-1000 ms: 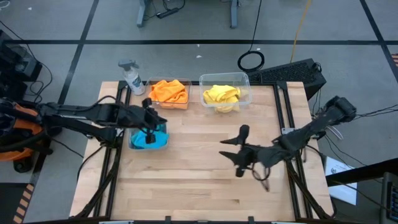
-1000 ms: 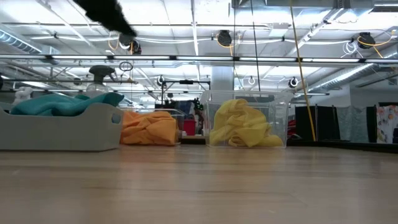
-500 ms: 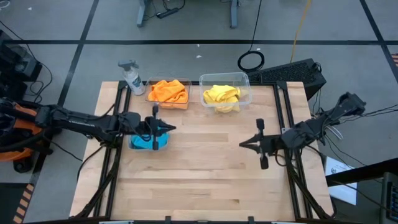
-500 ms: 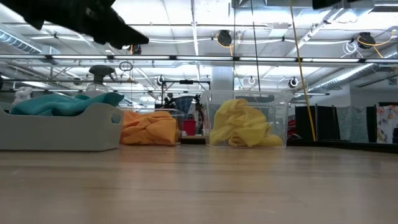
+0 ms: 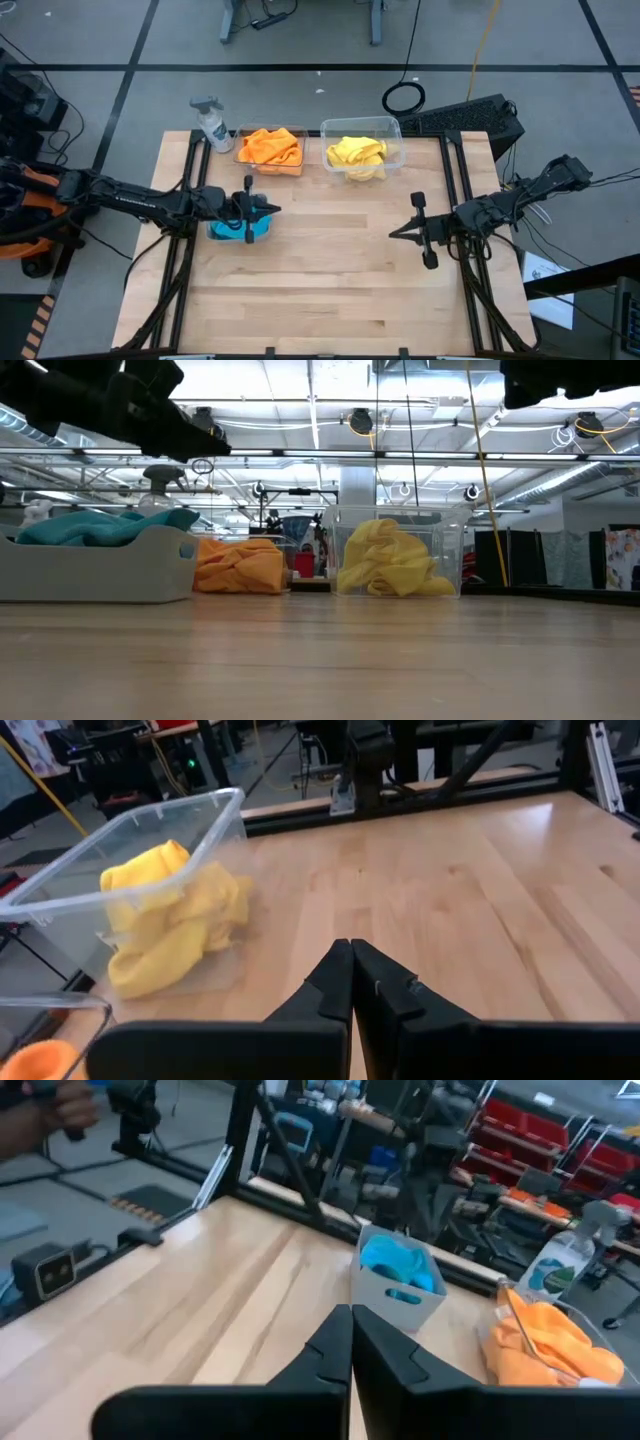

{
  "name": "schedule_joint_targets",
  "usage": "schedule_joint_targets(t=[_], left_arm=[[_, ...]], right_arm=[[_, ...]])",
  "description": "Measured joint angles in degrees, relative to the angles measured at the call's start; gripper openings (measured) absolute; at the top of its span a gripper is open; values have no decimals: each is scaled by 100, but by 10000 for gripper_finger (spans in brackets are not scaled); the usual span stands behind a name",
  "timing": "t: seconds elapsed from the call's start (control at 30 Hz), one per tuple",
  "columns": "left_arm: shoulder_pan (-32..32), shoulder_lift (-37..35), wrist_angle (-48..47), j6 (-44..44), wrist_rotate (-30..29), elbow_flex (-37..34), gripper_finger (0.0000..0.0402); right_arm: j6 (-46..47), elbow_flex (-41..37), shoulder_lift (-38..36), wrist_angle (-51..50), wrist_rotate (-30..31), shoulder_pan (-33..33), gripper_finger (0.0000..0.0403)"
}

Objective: Sort microfiber towel by color & place in baskets
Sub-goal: Return to Home Position

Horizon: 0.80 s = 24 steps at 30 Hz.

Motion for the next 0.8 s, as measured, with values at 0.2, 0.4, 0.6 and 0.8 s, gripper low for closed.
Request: schedule_joint_targets(t=[0.2, 0.4, 0.6, 0.8], left_arm=[[0, -2, 20, -9, 4, -105, 8], [0, -33, 151, -12, 7, -341, 8], [-1, -195, 132, -156, 14, -501, 8], [0, -490, 261, -175, 33, -849, 8]], right_arm=[[30, -329, 10, 350, -17, -113, 1], [28, -823, 10, 995, -19, -226, 1], [145, -1207, 10, 1401, -48, -344, 1], [281, -1498, 10, 1521, -621, -437, 0]])
